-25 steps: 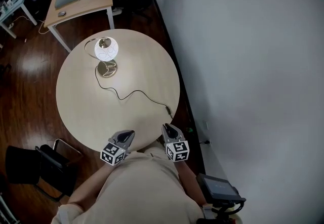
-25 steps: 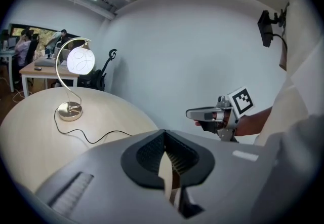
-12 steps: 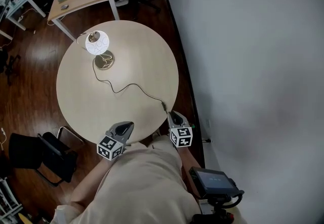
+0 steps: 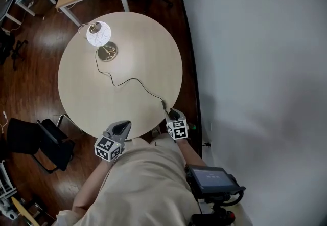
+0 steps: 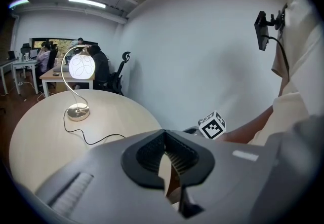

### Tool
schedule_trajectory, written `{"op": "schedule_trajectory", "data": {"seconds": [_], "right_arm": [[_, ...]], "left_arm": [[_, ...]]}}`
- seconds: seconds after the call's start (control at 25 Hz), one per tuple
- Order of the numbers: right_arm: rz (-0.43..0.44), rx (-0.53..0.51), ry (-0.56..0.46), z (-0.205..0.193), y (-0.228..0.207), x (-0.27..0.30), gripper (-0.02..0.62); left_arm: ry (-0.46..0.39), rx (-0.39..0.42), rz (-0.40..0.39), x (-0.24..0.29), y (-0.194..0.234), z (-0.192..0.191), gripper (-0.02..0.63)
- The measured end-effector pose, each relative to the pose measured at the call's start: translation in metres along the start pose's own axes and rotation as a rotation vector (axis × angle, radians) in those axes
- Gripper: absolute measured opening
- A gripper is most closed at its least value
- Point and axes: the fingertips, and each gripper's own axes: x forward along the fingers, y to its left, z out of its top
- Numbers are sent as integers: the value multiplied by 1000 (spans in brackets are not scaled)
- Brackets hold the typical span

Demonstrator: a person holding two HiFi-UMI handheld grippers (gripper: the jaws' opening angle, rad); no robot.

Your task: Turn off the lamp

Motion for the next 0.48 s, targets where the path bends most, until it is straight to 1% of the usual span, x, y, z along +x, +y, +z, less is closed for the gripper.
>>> {"op": "schedule_trajectory", "data": {"seconds": [0.12,0.24,0.36,0.48], "right_arm": [[23,-16,40,-12,-5,35,118],[35,-24,63,-20,-1,61,118],[35,-34,77,-24,3,76,118],[23,-38,85,-26,5,74,118]], "left_arm": [[8,-24,40,6,18,-7,-14],[8,-36,61,5,33,-10,-15],[6,-37,60,4,40,-8,-15],[14,-19,38,3,36,0,-15]]}}
